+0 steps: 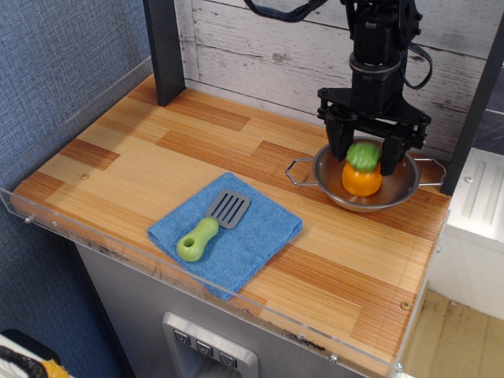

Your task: Move the orange container with green lid and place it on the kadai.

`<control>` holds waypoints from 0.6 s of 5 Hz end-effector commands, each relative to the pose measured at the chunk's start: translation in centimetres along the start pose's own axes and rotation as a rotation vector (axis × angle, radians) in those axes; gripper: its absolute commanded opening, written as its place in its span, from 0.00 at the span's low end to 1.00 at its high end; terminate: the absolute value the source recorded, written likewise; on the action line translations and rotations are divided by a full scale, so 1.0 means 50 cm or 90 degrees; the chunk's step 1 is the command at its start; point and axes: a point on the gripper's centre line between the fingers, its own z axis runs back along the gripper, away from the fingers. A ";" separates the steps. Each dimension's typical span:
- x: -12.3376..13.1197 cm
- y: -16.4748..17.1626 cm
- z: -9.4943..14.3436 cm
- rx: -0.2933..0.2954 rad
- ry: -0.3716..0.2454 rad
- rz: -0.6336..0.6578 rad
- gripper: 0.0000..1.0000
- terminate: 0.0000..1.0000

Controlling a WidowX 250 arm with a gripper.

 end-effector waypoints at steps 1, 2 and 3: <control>-0.032 0.024 0.103 -0.007 0.016 0.055 1.00 0.00; -0.083 0.089 0.158 0.024 0.041 0.181 1.00 0.00; -0.140 0.134 0.207 0.054 0.004 0.244 1.00 0.00</control>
